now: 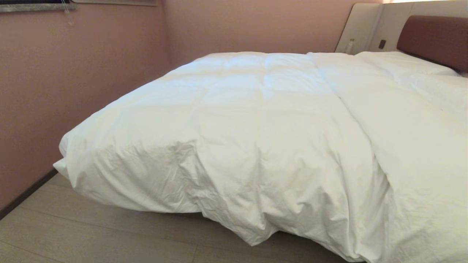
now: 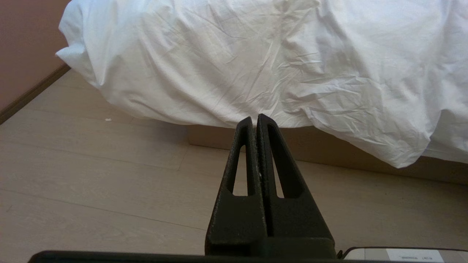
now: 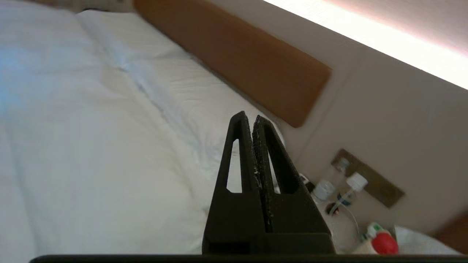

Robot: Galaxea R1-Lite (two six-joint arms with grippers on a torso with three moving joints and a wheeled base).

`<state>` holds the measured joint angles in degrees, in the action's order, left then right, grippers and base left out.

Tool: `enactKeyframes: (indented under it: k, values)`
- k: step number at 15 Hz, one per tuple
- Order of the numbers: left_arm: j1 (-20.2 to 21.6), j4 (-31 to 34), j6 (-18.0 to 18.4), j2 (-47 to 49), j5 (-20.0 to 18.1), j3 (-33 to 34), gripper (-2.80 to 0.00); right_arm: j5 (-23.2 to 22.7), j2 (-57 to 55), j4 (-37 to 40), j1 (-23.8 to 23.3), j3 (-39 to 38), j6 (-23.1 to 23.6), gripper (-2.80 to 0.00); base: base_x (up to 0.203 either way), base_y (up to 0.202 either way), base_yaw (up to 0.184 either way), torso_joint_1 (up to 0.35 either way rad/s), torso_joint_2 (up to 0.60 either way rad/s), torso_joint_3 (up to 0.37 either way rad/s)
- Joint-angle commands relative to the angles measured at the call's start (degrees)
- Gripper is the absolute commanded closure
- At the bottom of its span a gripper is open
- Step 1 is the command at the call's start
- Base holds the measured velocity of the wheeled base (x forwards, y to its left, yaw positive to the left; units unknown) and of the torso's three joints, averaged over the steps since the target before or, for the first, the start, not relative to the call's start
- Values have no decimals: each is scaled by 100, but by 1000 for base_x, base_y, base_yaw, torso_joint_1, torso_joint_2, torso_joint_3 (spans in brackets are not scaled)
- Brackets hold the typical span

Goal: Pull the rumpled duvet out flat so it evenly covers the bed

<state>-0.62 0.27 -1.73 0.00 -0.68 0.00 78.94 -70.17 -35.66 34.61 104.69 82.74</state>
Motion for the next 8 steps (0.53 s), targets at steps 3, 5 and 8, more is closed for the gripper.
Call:
enactKeyframes:
  k: [3, 5, 8]
  values:
    - [1, 0, -3, 0, -2, 0, 0, 15, 1025, -362, -1165, -471, 42, 0, 0, 0, 0, 0, 0, 0]
    - [1, 0, -3, 0, -2, 0, 0, -16, 1612, -485, -1964, -825, 51, 0, 0, 0, 0, 0, 0, 0]
    - [1, 0, -3, 0, -2, 0, 0, -48, 2655, -527, -2846, -1948, 51, 0, 0, 0, 0, 0, 0, 0]
